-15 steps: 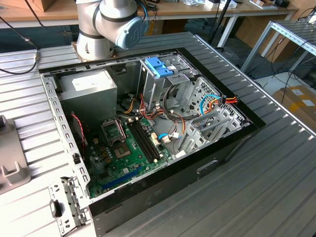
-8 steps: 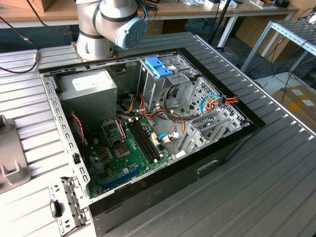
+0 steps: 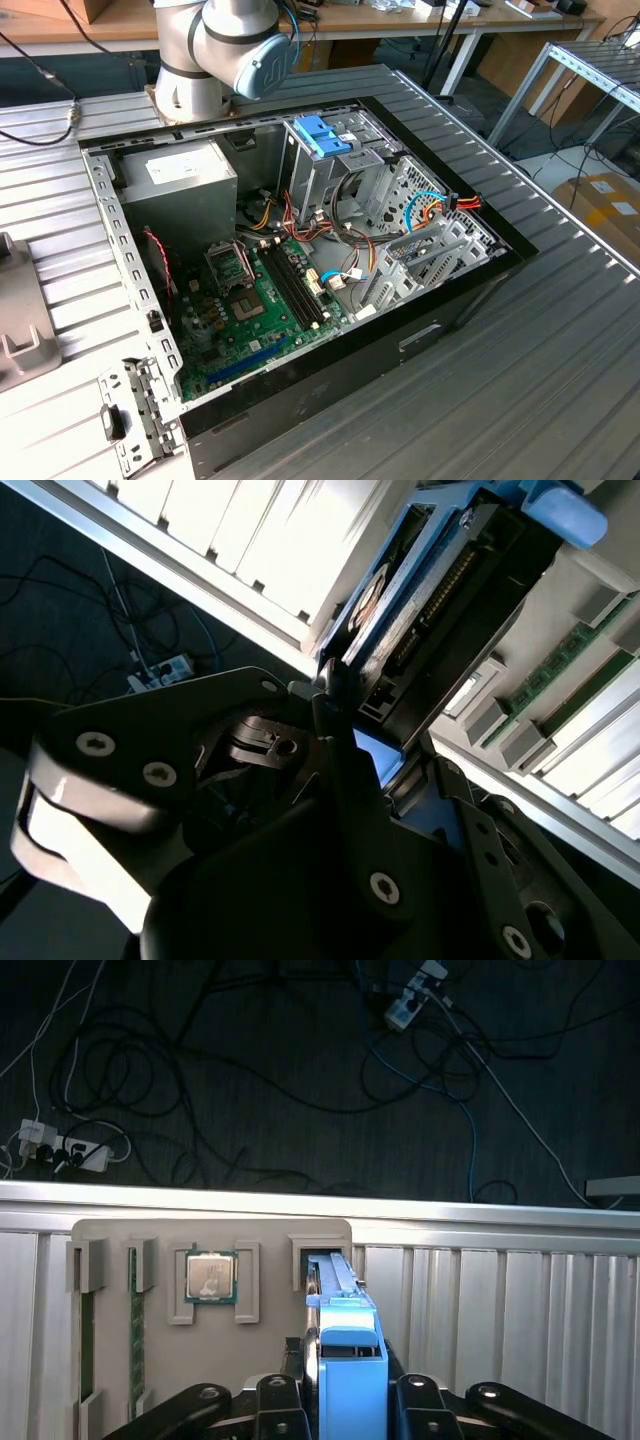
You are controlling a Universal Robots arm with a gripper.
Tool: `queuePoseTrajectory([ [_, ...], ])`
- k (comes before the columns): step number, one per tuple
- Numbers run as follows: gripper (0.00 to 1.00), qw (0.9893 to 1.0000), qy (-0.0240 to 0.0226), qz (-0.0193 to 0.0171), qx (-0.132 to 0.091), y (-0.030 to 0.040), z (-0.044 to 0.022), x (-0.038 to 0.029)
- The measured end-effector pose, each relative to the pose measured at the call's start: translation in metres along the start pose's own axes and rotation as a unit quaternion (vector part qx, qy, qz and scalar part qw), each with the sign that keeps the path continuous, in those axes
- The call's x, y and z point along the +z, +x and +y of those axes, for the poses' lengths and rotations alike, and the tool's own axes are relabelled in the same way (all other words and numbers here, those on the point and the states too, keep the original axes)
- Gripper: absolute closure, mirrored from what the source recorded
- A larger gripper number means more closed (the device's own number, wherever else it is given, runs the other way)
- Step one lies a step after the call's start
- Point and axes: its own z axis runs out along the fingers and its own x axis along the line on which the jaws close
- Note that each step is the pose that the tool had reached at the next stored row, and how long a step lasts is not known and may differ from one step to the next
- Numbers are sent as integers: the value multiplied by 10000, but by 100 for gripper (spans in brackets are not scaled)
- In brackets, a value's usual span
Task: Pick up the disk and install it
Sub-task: 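Pick up the disk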
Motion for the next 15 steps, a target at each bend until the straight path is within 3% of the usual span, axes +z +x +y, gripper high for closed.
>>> queuePoseTrajectory([
  [8, 63, 10000, 1, -26, -1, -10, 5, -121],
  [15, 63, 10000, 1, -33, -1, -15, 6, -175],
])
